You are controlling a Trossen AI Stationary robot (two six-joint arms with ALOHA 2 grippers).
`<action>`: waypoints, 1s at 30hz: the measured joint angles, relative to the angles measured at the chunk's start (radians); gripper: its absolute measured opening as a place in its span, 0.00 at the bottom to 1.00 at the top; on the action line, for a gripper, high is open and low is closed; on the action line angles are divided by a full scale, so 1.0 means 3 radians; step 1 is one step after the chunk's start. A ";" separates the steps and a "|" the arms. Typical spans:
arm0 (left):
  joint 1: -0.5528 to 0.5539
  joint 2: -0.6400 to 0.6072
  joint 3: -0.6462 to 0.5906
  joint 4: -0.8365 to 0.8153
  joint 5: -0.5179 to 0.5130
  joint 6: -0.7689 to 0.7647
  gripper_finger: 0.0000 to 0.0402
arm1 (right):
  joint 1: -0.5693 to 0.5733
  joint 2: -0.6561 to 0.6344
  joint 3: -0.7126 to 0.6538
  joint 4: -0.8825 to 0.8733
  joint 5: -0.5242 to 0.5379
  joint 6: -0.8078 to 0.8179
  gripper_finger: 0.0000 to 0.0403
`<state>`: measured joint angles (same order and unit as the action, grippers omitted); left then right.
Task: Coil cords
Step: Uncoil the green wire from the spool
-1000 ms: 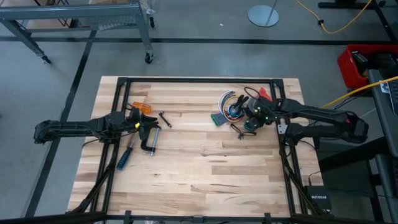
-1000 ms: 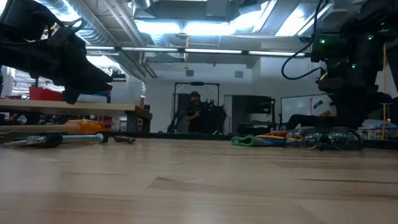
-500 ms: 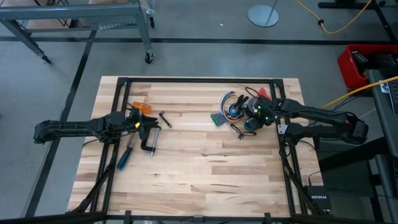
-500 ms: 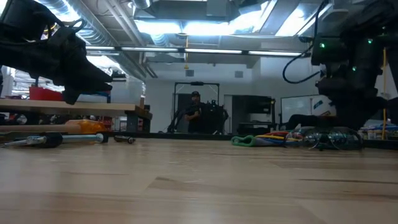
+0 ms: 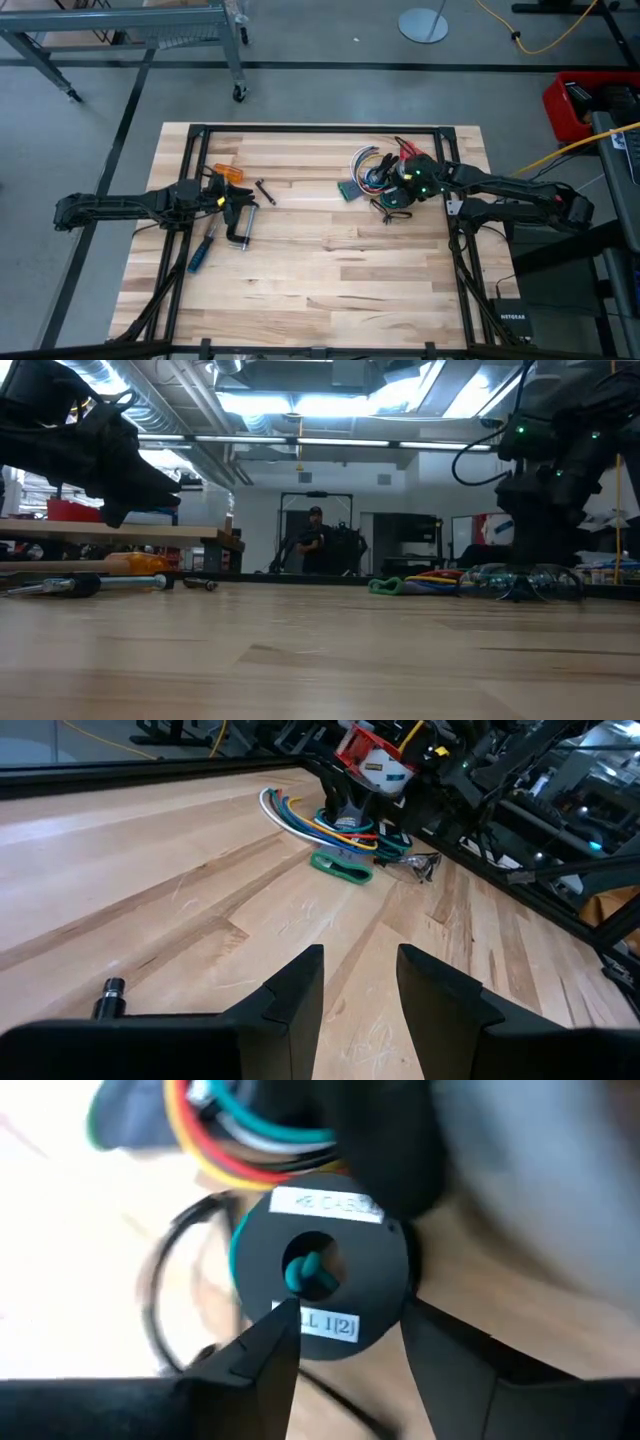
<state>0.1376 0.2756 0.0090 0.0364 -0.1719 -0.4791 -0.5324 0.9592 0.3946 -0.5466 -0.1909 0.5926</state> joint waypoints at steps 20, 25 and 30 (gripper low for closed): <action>0.0001 0.0001 0.0000 0.0000 0.0000 0.0012 0.30 | 0.0005 0.0011 -0.0333 0.0583 -0.0399 0.0255 0.37; 0.0001 0.0018 0.0000 0.0000 -0.0001 -0.0017 0.30 | 0.0005 0.0011 -0.0332 0.0607 -0.0394 0.0229 0.22; 0.0001 0.0037 0.0000 0.0000 -0.0001 -0.0035 0.30 | 0.0006 0.0010 -0.0327 0.0631 -0.0365 0.0191 0.07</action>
<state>0.1379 0.2867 0.0090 0.0364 -0.1722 -0.4897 -0.5304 0.9623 0.2965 -0.3574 -0.3003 0.6500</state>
